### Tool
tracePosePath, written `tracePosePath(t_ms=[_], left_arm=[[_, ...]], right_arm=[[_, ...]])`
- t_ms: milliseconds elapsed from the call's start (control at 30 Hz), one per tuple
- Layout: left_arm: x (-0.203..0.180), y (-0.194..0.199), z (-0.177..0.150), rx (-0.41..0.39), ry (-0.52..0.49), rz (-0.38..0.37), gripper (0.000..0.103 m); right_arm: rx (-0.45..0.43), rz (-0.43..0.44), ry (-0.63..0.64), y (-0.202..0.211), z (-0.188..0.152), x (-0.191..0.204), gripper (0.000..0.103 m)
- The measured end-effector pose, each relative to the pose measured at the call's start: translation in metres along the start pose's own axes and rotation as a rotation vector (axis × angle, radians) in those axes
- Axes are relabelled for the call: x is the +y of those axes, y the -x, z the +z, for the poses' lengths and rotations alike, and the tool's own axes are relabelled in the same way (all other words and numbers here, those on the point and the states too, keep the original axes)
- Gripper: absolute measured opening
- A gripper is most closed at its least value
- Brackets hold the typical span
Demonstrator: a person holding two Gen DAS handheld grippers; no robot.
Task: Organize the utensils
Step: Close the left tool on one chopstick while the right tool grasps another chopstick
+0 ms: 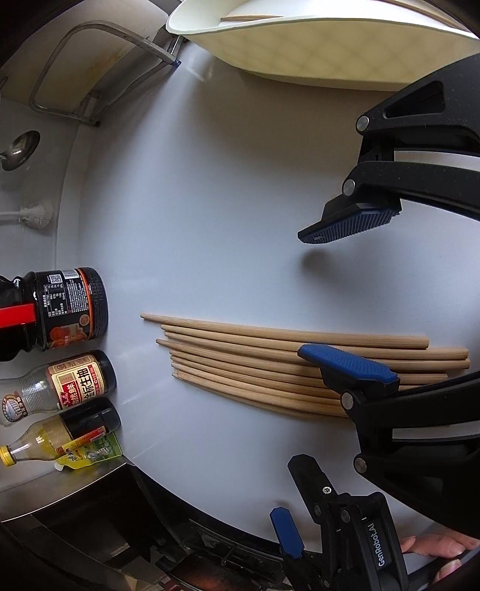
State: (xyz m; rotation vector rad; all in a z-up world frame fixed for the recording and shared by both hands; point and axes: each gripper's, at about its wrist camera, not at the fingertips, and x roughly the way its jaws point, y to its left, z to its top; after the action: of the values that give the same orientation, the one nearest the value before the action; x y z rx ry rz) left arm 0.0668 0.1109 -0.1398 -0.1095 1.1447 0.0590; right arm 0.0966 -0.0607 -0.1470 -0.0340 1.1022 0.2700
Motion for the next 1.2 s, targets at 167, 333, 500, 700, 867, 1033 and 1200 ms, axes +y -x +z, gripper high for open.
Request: tracePosePath(t_ms=[167,333,500,700,867,1033,1200], left_arm=[[0.003,-0.002,-0.002,-0.001,0.013,-0.006,0.091],[0.0,-0.001,-0.003,-0.004,0.011,-0.011,0.091],[-0.007,0.001,-0.002,-0.014,0.001,-0.033,0.091],[-0.018,-0.005,-0.001,0.001,-0.026,-0.032,0.091],[-0.021,-0.01,-0.002,0.013,-0.036,-0.029,0.091],[-0.022,-0.015,-0.004,0.025,-0.042,-0.018,0.091],[-0.02,-0.018,-0.006,0.03,-0.041,-0.013,0.092]], right_arm=[[0.002,-0.028,0.024,-0.008,0.001,0.004,0.054],[-0.004,-0.041,0.041,-0.009,-0.001,0.005,0.054],[-0.015,-0.068,0.066,-0.01,-0.002,0.004,0.054],[-0.019,-0.076,0.048,-0.008,-0.005,-0.006,0.054],[-0.018,-0.085,0.037,-0.006,-0.008,-0.013,0.054],[-0.018,-0.089,0.022,-0.006,-0.009,-0.018,0.054],[-0.019,-0.087,0.022,-0.007,-0.007,-0.018,0.054]])
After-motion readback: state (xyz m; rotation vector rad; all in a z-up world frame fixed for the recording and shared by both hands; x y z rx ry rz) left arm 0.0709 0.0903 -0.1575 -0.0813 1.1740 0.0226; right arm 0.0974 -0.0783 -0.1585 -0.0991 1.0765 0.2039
